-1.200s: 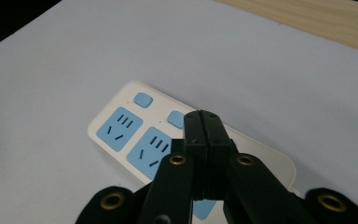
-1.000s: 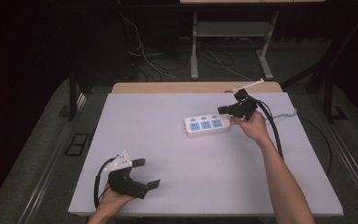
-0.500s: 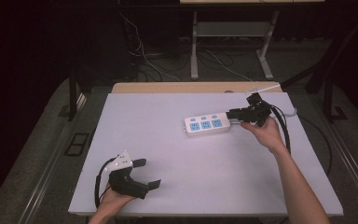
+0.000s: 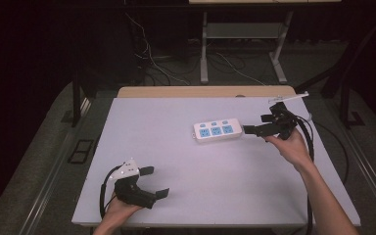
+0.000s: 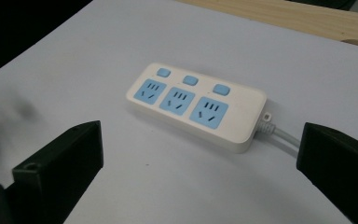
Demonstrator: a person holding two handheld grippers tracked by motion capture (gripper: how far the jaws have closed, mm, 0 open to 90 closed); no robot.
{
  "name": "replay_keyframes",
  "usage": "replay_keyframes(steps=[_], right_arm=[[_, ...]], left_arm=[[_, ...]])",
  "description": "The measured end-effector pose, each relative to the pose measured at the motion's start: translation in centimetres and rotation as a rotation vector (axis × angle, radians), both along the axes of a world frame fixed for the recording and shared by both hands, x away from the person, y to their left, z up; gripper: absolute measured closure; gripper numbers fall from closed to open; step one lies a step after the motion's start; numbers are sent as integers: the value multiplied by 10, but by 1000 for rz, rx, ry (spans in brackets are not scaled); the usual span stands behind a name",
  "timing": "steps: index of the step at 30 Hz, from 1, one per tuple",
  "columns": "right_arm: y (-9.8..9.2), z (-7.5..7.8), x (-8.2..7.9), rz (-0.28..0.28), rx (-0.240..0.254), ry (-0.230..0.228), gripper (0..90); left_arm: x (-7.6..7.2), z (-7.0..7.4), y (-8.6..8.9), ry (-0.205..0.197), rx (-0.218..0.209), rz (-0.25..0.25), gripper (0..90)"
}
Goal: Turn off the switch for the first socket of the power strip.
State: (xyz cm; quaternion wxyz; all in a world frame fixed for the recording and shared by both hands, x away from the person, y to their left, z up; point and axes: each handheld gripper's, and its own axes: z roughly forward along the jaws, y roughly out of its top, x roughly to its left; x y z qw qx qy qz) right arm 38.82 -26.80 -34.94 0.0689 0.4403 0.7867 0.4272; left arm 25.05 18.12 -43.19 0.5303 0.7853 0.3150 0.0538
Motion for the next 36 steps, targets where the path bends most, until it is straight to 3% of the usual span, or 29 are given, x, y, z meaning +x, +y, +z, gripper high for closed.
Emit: replay_keyframes(steps=[11, 14, 23, 36], right_arm=[[0, -1, -36, 48, 28, -13, 3], [-2, -5, -49, 63, 55, -15, 3], [-11, -14, -72, 63, 75, -17, 3], [-23, -43, -110, 57, 95, -7, 3]], left_arm=[[0, 0, 0, 1, 3, 1, 0], [0, 0, 0, -1, 0, 3, 0], [0, 0, 0, 0, 2, 6, 0], [-1, 0, 1, -1, 5, 8, 0]])
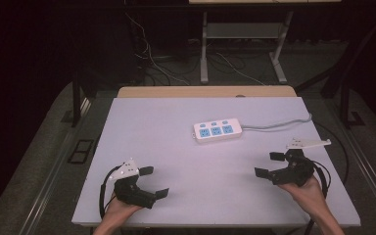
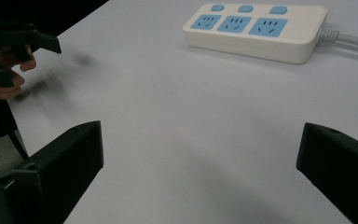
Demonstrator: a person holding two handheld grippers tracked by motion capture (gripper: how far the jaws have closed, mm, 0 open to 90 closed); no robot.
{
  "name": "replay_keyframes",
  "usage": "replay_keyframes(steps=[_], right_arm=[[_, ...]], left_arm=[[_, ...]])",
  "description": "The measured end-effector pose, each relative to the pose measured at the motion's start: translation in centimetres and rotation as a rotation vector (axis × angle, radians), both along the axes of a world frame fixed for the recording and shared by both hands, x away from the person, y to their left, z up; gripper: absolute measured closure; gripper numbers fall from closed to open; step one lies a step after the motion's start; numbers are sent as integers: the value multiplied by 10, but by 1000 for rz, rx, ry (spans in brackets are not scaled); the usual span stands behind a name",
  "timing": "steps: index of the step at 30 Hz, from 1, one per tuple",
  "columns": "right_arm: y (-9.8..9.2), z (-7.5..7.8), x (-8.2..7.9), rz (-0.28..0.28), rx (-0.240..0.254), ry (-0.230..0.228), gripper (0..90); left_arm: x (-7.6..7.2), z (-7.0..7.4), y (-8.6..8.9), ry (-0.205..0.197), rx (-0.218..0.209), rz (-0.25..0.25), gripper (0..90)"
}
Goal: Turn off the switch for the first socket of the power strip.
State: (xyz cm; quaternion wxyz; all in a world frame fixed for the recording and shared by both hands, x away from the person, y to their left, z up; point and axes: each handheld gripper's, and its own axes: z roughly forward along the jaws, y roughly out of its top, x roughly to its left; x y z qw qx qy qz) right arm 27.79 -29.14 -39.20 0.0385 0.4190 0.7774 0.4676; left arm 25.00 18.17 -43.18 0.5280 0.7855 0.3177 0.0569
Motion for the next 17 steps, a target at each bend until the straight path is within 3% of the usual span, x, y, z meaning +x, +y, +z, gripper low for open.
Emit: replay_keyframes(steps=[17], right_arm=[[-11, -28, -35, -36, -11, -13, 3]], left_arm=[[0, 0, 1, 1, 6, 4, 0]])
